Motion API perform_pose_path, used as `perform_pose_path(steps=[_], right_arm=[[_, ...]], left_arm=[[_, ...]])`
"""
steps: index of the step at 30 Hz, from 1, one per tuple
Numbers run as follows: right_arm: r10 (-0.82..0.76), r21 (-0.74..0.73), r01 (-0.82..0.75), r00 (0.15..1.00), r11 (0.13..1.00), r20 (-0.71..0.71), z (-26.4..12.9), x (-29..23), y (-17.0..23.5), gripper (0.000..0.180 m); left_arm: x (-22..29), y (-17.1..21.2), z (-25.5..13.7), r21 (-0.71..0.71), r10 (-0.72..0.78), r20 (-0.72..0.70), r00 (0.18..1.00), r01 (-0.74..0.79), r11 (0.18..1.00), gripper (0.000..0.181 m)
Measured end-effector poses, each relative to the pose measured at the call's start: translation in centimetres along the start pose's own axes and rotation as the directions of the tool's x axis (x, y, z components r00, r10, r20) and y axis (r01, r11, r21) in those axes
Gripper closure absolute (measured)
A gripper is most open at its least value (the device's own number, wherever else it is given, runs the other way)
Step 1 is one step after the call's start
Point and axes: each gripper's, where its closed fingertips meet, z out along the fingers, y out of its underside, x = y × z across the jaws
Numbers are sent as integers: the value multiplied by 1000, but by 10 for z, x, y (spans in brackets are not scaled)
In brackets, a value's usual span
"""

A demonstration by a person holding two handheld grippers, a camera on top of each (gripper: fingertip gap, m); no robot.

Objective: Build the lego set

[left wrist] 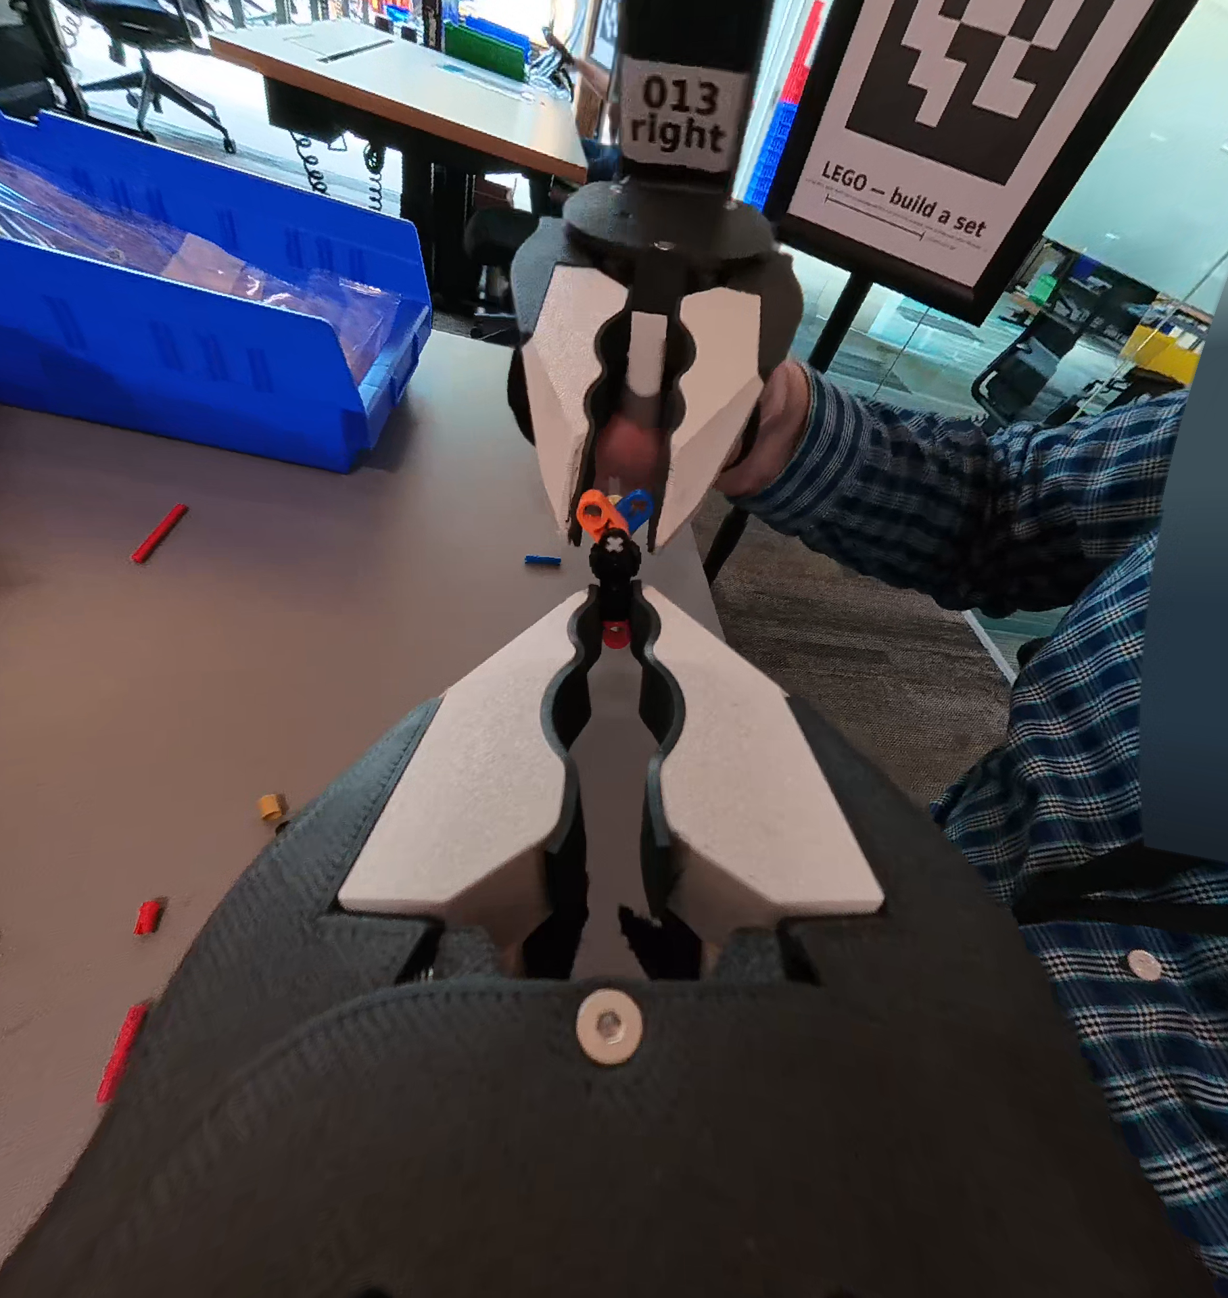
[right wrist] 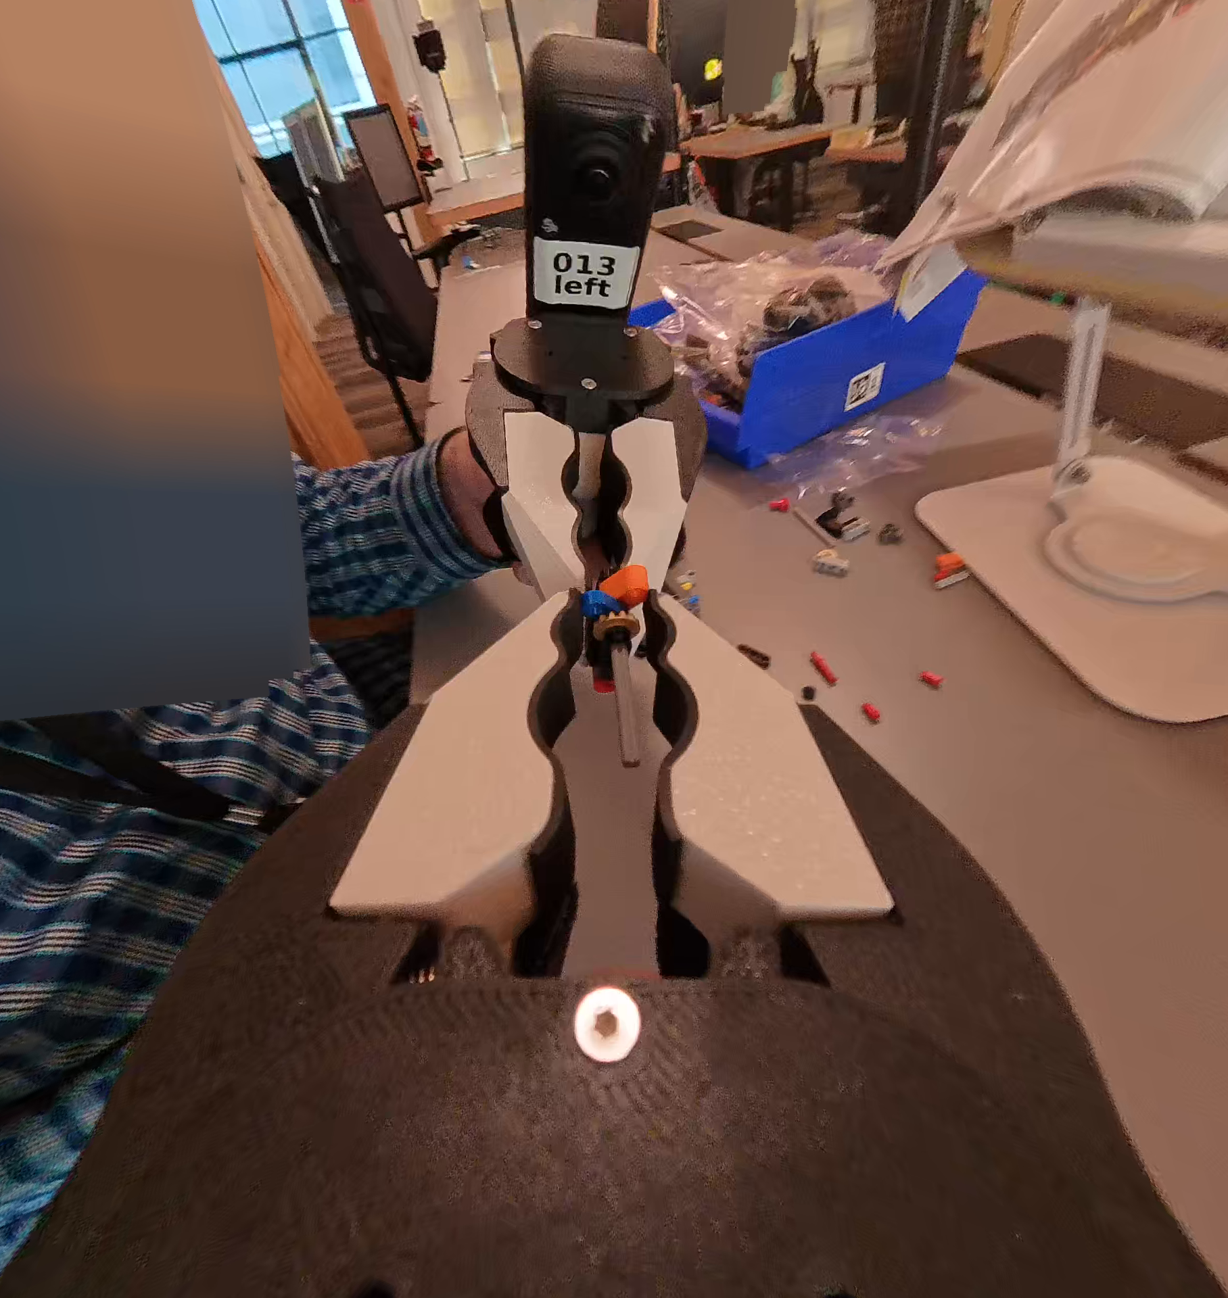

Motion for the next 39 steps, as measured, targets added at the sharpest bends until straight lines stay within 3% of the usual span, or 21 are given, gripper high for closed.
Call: perform_pose_path(steps=[5, 11, 15, 17, 18, 23, 27, 29, 31, 34, 37, 39], right_arm=[[-293, -55, 287, 938, 956, -187, 0, 4, -6, 166], [-649, -230, 609, 684, 759, -333, -2, -4, -14, 166], [-848, -441, 727, 411, 526, -334, -3, -8, -15, 166], [-851, -446, 728, 403, 521, -336, -4, -6, -15, 166], [-851, -433, 736, 405, 520, -333, -3, -7, -15, 176], [-696, -306, 625, 632, 718, -342, -5, -2, -17, 165], [-459, -167, 428, 841, 888, -285, -8, -3, -20, 158], [-271, -116, 254, 948, 960, -168, -8, -6, -17, 160], [-120, -103, 110, 988, 989, -96, -10, -5, -16, 169], [-20, -167, 15, 999, 986, -30, -7, -5, -6, 173], [-21, -206, 15, 999, 978, -28, -6, -2, -5, 175], [-106, -239, 91, 993, 967, -52, -6, -1, -5, 175]], left_arm=[[0, -7, -2, 40, -88, -51, 995, 90, 995, 175], [9, -13, -3, 71, -164, -155, 974, 176, 982, 173], [10, -14, -2, 79, -193, -197, 961, 212, 974, 172], [9, -12, -1, 75, -184, -186, 965, 201, 977, 174], [9, -13, -1, 77, -186, -185, 965, 203, 976, 175], [8, -10, -1, 69, -132, -154, 979, 144, 987, 175], [9, -8, 1, 55, -83, -138, 987, 91, 994, 175], [9, -6, 3, 41, -67, -133, 989, 73, 996, 175], [10, -6, 4, 35, -47, -129, 991, 52, 998, 175], [9, -4, 6, 22, -21, -108, 994, 23, 999, 175], [6, -2, 6, 14, -14, -87, 996, 15, 1000, 175], [5, -3, 6, 13, -25, -83, 996, 26, 1000, 175]])
